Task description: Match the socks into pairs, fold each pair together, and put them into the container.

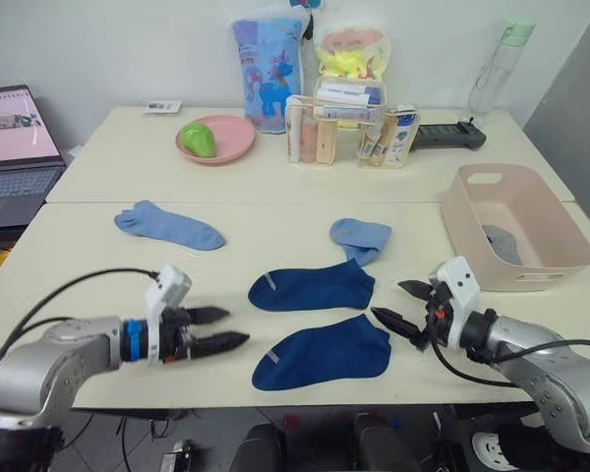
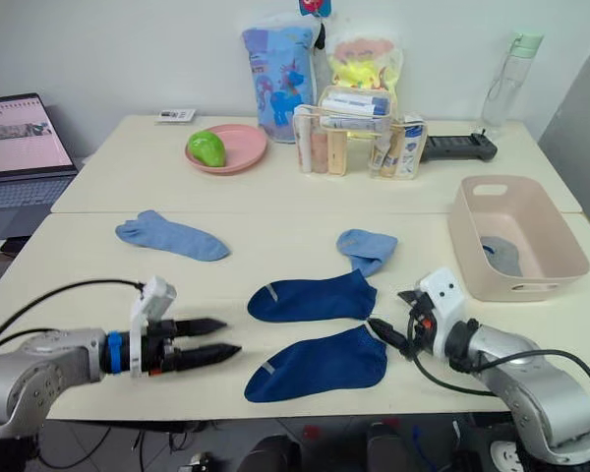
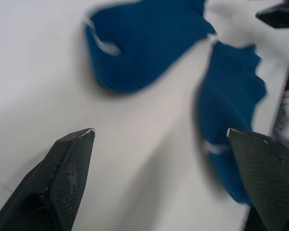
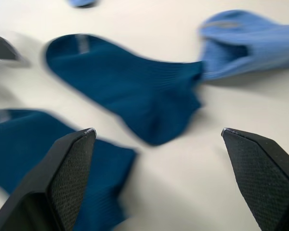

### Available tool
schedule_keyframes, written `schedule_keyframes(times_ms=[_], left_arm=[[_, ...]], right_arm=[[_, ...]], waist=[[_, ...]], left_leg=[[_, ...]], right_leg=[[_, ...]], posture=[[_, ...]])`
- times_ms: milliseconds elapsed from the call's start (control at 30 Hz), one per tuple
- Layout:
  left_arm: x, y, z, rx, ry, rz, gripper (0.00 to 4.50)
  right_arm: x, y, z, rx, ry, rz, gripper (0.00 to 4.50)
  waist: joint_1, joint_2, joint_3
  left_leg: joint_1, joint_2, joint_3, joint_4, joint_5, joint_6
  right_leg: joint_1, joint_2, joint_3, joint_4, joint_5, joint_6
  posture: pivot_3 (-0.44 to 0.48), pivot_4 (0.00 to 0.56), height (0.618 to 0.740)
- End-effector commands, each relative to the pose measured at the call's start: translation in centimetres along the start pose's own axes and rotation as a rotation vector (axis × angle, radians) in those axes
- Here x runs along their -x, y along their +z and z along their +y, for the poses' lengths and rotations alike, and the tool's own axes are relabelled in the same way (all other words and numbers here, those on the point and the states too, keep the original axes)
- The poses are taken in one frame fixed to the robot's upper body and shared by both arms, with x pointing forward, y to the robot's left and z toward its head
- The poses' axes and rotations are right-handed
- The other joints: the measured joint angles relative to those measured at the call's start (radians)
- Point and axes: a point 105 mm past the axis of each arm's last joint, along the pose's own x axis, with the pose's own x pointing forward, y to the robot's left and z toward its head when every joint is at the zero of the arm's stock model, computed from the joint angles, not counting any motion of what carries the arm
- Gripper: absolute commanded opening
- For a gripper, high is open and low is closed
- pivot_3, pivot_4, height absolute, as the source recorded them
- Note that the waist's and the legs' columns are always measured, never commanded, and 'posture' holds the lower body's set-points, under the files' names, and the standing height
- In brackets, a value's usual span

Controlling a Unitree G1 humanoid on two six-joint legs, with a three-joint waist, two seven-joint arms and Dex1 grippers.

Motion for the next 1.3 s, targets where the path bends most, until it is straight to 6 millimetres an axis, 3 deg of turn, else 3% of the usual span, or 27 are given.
schedule_keyframes(times_ms=[33, 133, 267, 367, 600, 800, 833, 967, 1233, 1300], left_arm=[[-1.8, -0.8, -1.1, -0.001, 0.013, -0.002, 4.47], [-2.8, -1.1, -1.3, 0.026, 0.032, -0.017, 4.47], [-4.2, -2.7, -2.4, 0.036, 0.013, 0.037, 4.47], [-4.9, -3.7, -3.0, 0.000, 0.002, 0.087, 3.93], [-6.4, -4.4, -3.5, -0.121, -0.022, 0.117, 1.80], [-6.8, -5.0, -4.7, -0.109, -0.078, 0.135, 0.10], [-6.8, -4.9, -4.7, -0.108, -0.077, 0.132, 0.02], [-6.7, -3.7, -4.3, -0.118, -0.053, 0.081, 0.00], [-5.0, -0.7, -0.5, -0.234, 0.097, 0.020, 0.00], [-4.8, -0.3, 0.3, -0.290, 0.114, 0.034, 0.00]], right_arm=[[0.5, -0.2, 1.2, 0.015, 0.046, 0.022, 4.50], [0.4, -0.8, 1.5, 0.015, 0.043, 0.039, 4.50], [0.1, -1.1, 2.2, 0.012, 0.047, 0.037, 4.50], [0.1, -1.4, 2.4, 0.025, 0.045, 0.052, 4.50], [0.3, -1.7, 2.2, 0.049, 0.038, 0.070, 4.50], [0.5, -2.1, 2.5, 0.058, 0.040, 0.082, 4.50], [0.5, -2.2, 2.5, 0.055, 0.038, 0.085, 4.50], [0.6, -2.7, 2.8, 0.053, 0.046, 0.106, 3.15], [-0.2, -2.3, 3.9, 0.054, 0.102, 0.087, 0.27], [-0.3, -2.2, 4.3, 0.065, 0.122, 0.097, 0.04]], waist=[[0.008, 0.000, 0.000], [0.012, 0.001, 0.000], [0.015, 0.002, -0.001], [0.015, 0.005, -0.004], [0.015, 0.009, -0.008], [0.015, 0.011, -0.010], [0.015, 0.011, -0.010], [0.014, 0.011, -0.010], [0.012, 0.010, -0.010], [0.012, 0.010, -0.009]], left_leg=[[0.001, 0.000, 0.000, 0.000, 0.000, 0.000], [0.012, 0.000, 0.000, -0.001, -0.001, 0.001], [0.012, -0.001, 0.000, -0.001, -0.001, 0.001], [0.012, -0.001, 0.000, -0.001, -0.001, 0.001], [0.012, -0.001, 0.000, -0.002, -0.001, 0.001], [0.012, -0.001, 0.000, -0.002, -0.002, 0.002], [0.012, -0.001, 0.000, -0.002, -0.002, 0.002], [0.012, -0.001, 0.000, -0.002, -0.002, 0.003], [0.012, -0.001, -0.001, -0.002, -0.002, 0.003], [0.012, -0.001, -0.001, -0.002, -0.002, 0.003]], right_leg=[[0.001, 0.000, 0.000, -0.001, 0.000, 0.000], [0.013, 0.000, -0.001, -0.005, 0.000, 0.000], [0.014, 0.000, 0.000, -0.006, 0.000, 0.001], [0.014, -0.001, 0.000, -0.006, 0.000, 0.001], [0.015, -0.001, 0.000, -0.008, 0.000, 0.001], [0.016, -0.001, 0.000, -0.009, 0.000, 0.001], [0.016, -0.001, 0.000, -0.009, 0.000, 0.001], [0.016, -0.001, 0.000, -0.009, 0.000, 0.001], [0.016, 0.000, -0.001, -0.009, 0.000, 0.001], [0.015, 0.000, -0.001, -0.009, 0.000, 0.001]], posture=[[0.000, 0.150, 0.703], [0.000, 0.150, 0.703], [0.000, 0.150, 0.703], [0.000, 0.150, 0.703], [0.000, 0.150, 0.703], [0.000, 0.150, 0.703], [0.000, 0.150, 0.703], [0.000, 0.150, 0.703], [0.000, 0.150, 0.703], [0.000, 0.150, 0.703]])
